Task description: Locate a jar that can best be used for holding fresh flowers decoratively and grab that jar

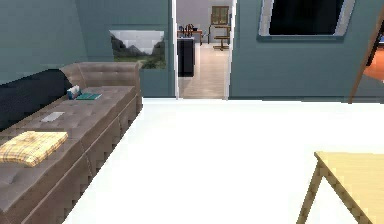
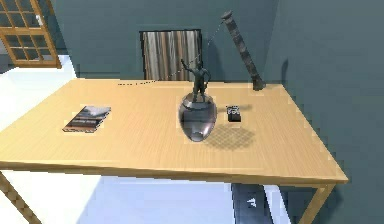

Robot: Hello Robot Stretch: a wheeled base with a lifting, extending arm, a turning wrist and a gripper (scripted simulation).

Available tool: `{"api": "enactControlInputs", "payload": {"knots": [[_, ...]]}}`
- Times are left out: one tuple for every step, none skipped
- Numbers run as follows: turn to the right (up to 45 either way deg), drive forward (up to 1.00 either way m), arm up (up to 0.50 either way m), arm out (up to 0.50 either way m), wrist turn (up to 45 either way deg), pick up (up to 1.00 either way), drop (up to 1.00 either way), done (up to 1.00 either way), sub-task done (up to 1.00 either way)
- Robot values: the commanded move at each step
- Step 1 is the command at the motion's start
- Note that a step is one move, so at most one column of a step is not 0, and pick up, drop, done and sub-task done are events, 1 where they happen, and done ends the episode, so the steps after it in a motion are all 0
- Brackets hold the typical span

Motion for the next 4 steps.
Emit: {"api": "enactControlInputs", "payload": {"knots": [[0.0,0.00,0.50,0.00,0.0,0.00,0.00,0.00,0.00],[0.0,0.00,0.38,0.00,0.0,0.00,0.00,0.00,0.00],[0.0,0.00,0.00,0.44,0.0,0.00,0.00,0.00,0.00],[0.0,0.00,0.00,0.00,45.0,0.00,0.00,0.00,0.00]]}}
